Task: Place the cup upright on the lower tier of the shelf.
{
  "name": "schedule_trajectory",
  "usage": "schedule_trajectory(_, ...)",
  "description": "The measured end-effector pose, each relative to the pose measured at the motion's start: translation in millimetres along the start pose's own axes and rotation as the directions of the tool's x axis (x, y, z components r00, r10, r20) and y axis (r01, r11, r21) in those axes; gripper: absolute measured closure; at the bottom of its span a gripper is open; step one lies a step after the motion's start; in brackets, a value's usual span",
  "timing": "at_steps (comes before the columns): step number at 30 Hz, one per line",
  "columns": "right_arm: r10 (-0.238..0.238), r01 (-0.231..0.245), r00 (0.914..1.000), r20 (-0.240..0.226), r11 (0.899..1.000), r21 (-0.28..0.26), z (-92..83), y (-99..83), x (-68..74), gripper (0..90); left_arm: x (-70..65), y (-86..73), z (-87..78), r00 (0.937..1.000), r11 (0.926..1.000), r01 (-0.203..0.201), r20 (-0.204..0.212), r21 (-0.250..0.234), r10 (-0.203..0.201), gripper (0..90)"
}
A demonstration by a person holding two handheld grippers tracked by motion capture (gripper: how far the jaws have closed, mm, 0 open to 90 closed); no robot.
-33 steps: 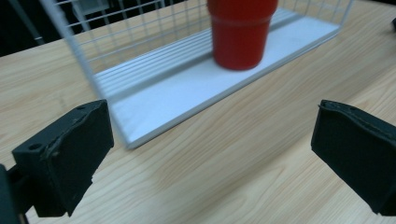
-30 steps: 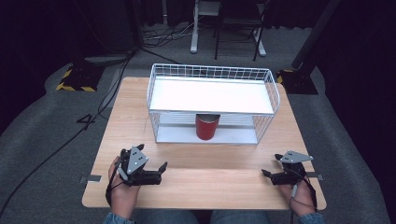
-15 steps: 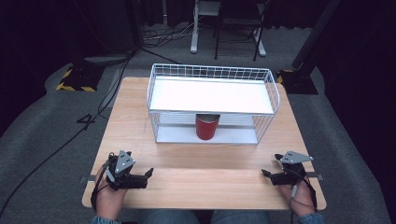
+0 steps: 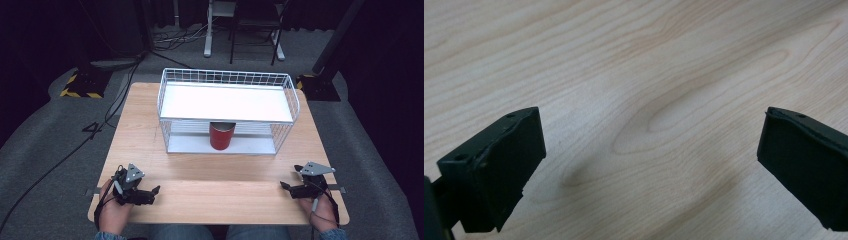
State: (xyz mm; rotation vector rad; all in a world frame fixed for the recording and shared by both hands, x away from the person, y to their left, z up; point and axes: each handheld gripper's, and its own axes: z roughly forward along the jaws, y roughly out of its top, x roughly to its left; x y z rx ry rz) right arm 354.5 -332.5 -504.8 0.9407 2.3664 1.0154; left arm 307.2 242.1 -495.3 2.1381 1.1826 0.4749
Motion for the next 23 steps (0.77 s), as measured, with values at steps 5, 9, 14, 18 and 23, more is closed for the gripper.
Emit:
schedule_trajectory(5,-0.001,0.001,1.0,0.001,1.0,0.0,0.0,0.0,0.1,11.8,1.1,-3.1,4.9,1.0,0.9988,-0.008,-0.005,0.049,0.009,0.0)
schedule_trajectory(9,-0.002,0.002,1.0,0.001,1.0,0.0,-0.1,0.0,0.2,11.8,2.3,-5.2,7.2,1.0,0.9988,0.006,0.007,0.049,-0.006,0.0)
schedule_trajectory(14,-0.004,0.004,1.0,0.006,1.0,-0.002,-0.2,-0.1,0.6,11.8,5.9,-8.9,7.6,0.9995,0.9995,0.016,0.027,0.026,-0.016,0.0)
schedule_trajectory(18,-0.004,0.004,1.0,0.007,1.0,-0.002,-0.3,-0.1,0.9,11.8,5.7,-9.1,7.6,0.9994,0.9995,0.02,0.028,0.025,-0.02,0.0)
schedule_trajectory(23,-0.004,0.004,1.0,0.007,1.0,-0.003,-0.3,-0.1,1.0,11.8,6.9,-9.5,7.4,0.9993,0.9997,0.01,0.036,0.023,-0.011,0.2)
